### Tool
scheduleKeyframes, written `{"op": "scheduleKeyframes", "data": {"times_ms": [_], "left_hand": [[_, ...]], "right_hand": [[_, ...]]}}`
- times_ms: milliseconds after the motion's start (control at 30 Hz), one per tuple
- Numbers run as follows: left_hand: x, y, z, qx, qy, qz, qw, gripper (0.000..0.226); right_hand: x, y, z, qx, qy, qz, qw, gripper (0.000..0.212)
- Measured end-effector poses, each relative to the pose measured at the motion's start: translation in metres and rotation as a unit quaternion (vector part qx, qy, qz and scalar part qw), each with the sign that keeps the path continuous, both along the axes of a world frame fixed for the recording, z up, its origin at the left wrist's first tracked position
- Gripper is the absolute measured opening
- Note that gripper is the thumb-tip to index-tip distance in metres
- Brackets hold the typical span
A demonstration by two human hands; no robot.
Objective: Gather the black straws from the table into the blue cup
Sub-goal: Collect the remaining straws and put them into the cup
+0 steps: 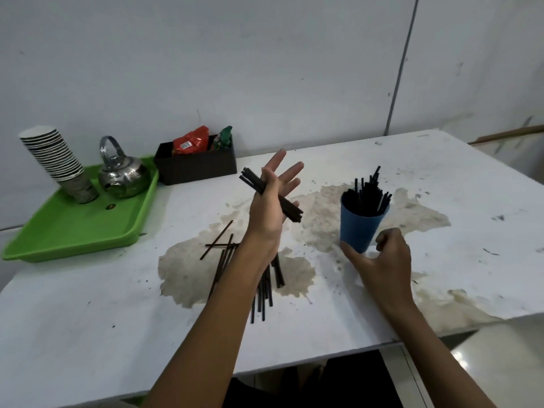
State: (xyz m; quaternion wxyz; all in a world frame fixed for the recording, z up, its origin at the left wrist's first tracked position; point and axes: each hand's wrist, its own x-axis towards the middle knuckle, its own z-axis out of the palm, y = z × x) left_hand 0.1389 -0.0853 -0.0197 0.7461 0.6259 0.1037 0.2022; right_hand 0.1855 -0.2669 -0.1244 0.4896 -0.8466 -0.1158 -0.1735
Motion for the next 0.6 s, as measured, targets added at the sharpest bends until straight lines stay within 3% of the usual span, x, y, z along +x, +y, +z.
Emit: {"op": "scheduleKeyframes", "data": {"times_ms": [200, 600], "left_hand": [[0.034, -0.044, 0.013, 0.053, -0.009, -0.038, 0.998, 0.05], [0.058, -0.066, 0.013, 0.103, 0.017, -0.045, 0.994, 0.048]], "right_hand": [[0.007, 0.005, -0.007, 0.023, 0.042, -0.027, 0.998, 0.072], [0.007, 0.005, -0.009, 0.012, 0.03, -0.028, 0.999, 0.061]]}}
